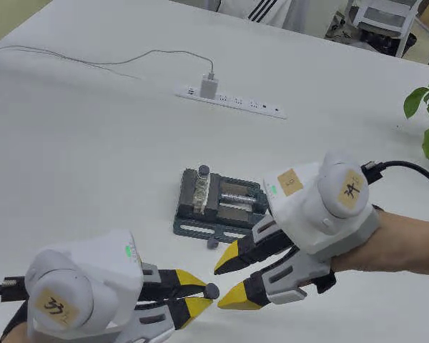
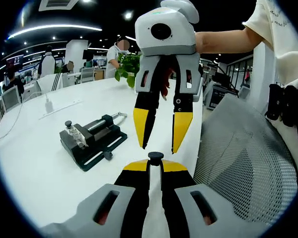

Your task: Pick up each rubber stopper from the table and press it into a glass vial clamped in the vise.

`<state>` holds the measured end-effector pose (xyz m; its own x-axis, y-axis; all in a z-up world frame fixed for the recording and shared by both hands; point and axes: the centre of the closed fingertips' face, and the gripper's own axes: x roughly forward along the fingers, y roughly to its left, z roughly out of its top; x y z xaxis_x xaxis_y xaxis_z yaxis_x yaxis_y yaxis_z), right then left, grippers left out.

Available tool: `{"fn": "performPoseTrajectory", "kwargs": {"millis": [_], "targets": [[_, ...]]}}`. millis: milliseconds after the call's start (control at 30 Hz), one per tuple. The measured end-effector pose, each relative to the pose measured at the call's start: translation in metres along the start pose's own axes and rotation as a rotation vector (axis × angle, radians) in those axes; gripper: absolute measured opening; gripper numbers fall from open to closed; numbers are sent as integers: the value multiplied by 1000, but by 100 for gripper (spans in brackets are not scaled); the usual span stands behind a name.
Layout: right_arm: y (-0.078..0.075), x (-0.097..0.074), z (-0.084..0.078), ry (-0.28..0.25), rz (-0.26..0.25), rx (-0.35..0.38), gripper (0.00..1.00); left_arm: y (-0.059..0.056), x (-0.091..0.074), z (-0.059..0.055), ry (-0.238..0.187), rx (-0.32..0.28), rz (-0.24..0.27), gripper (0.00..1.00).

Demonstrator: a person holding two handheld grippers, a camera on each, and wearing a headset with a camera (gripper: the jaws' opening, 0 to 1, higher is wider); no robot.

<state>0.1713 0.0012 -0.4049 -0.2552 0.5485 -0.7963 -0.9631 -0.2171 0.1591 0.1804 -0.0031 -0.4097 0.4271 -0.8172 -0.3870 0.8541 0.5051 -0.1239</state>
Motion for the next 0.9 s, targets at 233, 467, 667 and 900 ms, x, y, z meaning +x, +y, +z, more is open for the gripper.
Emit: {"fn": "performPoseTrajectory", "kwargs": {"millis": [233, 467, 667, 900], "targets": [[3, 3, -4, 32, 17, -22, 13, -1, 0, -1, 2, 4, -4, 4], [3, 5, -4, 34, 23, -24, 12, -3, 1, -1, 2, 2, -12, 4], [4, 5, -5, 46, 26, -28, 12, -4, 3, 0, 1, -1, -15, 4], [2, 6, -5, 58, 20, -2, 9, -5, 3, 0, -1, -21, -21, 4]]}}
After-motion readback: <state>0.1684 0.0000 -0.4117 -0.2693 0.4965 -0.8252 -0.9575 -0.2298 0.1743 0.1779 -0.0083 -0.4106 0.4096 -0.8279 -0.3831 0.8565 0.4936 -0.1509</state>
